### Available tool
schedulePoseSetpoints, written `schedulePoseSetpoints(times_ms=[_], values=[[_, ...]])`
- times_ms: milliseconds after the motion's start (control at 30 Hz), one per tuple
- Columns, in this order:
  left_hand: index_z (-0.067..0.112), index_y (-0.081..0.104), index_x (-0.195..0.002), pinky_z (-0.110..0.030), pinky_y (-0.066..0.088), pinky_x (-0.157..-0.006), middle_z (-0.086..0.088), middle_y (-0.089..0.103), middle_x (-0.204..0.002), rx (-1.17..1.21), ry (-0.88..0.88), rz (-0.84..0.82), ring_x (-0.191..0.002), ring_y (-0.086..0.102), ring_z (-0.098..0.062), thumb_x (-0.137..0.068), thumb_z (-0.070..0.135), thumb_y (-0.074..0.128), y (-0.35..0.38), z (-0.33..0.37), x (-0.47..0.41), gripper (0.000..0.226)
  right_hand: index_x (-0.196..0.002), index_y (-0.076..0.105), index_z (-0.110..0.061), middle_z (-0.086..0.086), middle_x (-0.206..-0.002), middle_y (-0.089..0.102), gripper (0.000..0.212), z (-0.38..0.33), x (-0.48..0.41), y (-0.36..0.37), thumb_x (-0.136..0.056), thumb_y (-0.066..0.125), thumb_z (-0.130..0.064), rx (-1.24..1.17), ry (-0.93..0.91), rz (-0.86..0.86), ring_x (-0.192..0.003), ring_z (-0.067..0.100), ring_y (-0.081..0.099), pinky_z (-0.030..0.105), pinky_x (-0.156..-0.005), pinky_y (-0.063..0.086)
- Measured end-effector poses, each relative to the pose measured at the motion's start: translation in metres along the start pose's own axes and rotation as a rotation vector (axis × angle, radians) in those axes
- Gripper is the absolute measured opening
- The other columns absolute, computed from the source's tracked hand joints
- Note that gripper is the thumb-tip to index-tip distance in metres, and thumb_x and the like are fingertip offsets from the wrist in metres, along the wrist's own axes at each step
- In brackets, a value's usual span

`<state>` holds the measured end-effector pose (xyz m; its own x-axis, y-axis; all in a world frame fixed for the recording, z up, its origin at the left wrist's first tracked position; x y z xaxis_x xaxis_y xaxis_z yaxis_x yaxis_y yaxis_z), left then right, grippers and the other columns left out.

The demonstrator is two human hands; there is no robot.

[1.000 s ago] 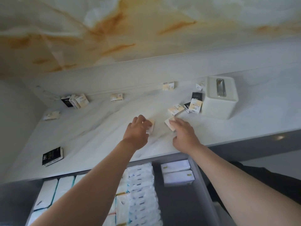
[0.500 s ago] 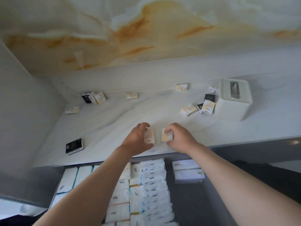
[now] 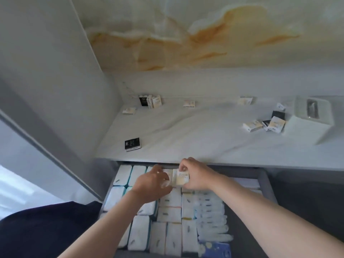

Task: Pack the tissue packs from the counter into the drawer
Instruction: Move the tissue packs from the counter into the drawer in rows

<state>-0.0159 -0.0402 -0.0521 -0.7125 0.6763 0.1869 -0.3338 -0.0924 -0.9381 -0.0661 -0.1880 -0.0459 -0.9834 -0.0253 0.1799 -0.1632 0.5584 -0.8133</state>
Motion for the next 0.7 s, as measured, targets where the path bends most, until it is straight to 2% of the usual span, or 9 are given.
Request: schedulePoseSetpoints(times_ms=[133,233,333,433,500,567,700], values=[[0.027,0.06,-0.124,-0.032,0.051,-0.084,-0.004,0.049,-0.121,-0.114,-0.161,-0.121,-0.102,0.062,-0.024,-0.086,0.063,0.048,0.026,-0.011,0.01,0.054,-0.095,0.054,-0.031,-0.01,-0.108,0.045,0.032,-0.015,0.002,0.035,-0.072,0.076,-0.025,0.109,-0.024,-0.097,-0.093,0.014,0.056,0.028,-0.075,0.046],[0.022,0.056,-0.128,-0.033,0.054,-0.082,-0.009,0.048,-0.121,-0.162,-0.211,-0.127,-0.102,0.06,-0.025,-0.09,0.063,0.042,0.038,-0.009,0.009,0.057,-0.095,0.057,-0.029,-0.007,-0.118,0.044,0.029,-0.007,0.006,0.052,-0.074,0.076,-0.023,0.162,0.021,-0.166,-0.099,0.016,0.057,0.032,-0.085,0.05],[0.015,0.057,-0.12,-0.033,0.05,-0.083,-0.009,0.051,-0.125,-0.049,-0.248,-0.084,-0.105,0.059,-0.028,-0.095,0.045,0.048,0.042,-0.008,0.005,0.04,-0.093,0.057,-0.03,-0.008,-0.114,0.039,0.028,0.002,0.01,0.062,-0.074,0.076,-0.024,0.215,0.063,-0.213,-0.1,0.019,0.055,0.034,-0.084,0.051],[0.01,0.057,-0.119,-0.031,0.048,-0.083,-0.009,0.057,-0.124,-0.019,-0.245,-0.153,-0.107,0.06,-0.026,-0.095,0.023,0.051,0.049,-0.008,0.002,0.028,-0.094,0.057,-0.026,-0.008,-0.109,0.037,0.025,0.006,0.011,0.071,-0.077,0.074,-0.02,0.226,0.057,-0.213,-0.097,0.019,0.054,0.029,-0.074,0.045],[0.014,0.053,-0.125,-0.029,0.05,-0.081,-0.007,0.059,-0.121,-0.03,-0.212,-0.202,-0.104,0.06,-0.024,-0.091,0.018,0.053,0.048,-0.007,0.001,0.035,-0.093,0.057,-0.027,-0.008,-0.111,0.039,0.024,0.01,0.012,0.074,-0.078,0.075,-0.021,0.191,0.066,-0.184,-0.098,0.019,0.055,0.029,-0.075,0.045],[0.021,0.047,-0.133,-0.031,0.051,-0.083,-0.004,0.055,-0.125,-0.099,-0.103,-0.21,-0.107,0.058,-0.022,-0.086,0.022,0.058,0.044,-0.003,0.0,0.048,-0.094,0.059,-0.026,-0.005,-0.116,0.043,0.024,0.015,0.013,0.074,-0.078,0.076,-0.023,0.15,0.087,-0.151,-0.102,0.019,0.055,0.032,-0.083,0.05],[0.032,0.04,-0.14,-0.037,0.041,-0.104,0.004,0.039,-0.136,-0.177,0.174,-0.284,-0.123,0.04,-0.018,-0.072,0.042,0.076,0.058,0.009,0.005,0.077,-0.102,0.06,-0.025,-0.006,-0.121,0.041,0.027,0.02,0.017,0.075,-0.079,0.074,-0.022,0.103,0.1,-0.126,-0.108,0.016,0.052,0.033,-0.092,0.048]])
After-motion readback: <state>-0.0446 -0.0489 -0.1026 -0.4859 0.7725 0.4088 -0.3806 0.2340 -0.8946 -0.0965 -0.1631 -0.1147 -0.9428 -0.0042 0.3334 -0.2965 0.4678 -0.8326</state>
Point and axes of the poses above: each hand's wrist, its own x-axis away from the middle knuckle, its own y-axis out of the palm, z = x × y, the point moved 8 cm from there along -x, towards the middle knuckle
